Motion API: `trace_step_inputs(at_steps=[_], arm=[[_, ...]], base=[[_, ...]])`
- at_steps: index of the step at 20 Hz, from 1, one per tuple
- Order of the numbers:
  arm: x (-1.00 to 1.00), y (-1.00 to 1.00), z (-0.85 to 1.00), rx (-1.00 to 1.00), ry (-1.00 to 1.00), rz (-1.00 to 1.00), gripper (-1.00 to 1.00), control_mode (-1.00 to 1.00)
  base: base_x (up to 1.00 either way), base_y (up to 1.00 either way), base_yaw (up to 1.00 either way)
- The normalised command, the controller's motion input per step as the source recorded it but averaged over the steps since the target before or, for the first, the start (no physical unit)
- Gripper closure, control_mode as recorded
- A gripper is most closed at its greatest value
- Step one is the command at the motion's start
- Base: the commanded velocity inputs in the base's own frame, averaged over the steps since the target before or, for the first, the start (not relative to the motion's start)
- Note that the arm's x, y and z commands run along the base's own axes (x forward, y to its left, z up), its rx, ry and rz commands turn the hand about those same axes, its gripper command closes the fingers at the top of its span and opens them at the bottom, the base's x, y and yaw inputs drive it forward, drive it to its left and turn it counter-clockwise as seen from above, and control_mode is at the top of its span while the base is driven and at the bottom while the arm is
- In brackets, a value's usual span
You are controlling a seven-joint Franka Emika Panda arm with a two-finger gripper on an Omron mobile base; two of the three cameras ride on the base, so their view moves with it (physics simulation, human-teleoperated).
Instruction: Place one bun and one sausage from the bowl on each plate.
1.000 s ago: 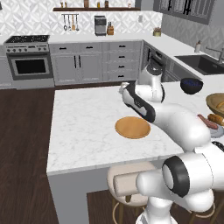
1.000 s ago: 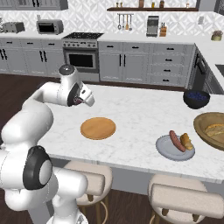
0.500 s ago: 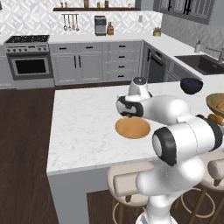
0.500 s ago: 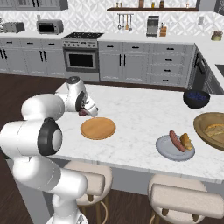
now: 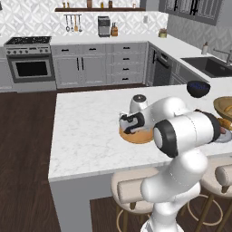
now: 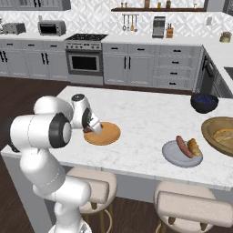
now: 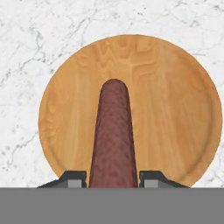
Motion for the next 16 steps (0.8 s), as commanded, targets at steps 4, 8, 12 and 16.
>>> trace_step_inputs(at_steps=[4,8,12,16], arm=[[0.09,0.0,-0.26,0.01,0.05,-0.02,1.0,-1.0],[0.23,0.0,-0.13,0.04,0.03,-0.02,1.0,-1.0],[0.21,-0.05,-0.06,0.06,0.0,-0.02,1.0,-1.0],[0.13,-0.03,-0.13,0.04,0.0,-0.02,1.0,-1.0]], base=[[0.0,0.0,0.0],[0.0,0.0,0.0],[0.0,0.0,0.0],[0.0,0.0,0.0]])
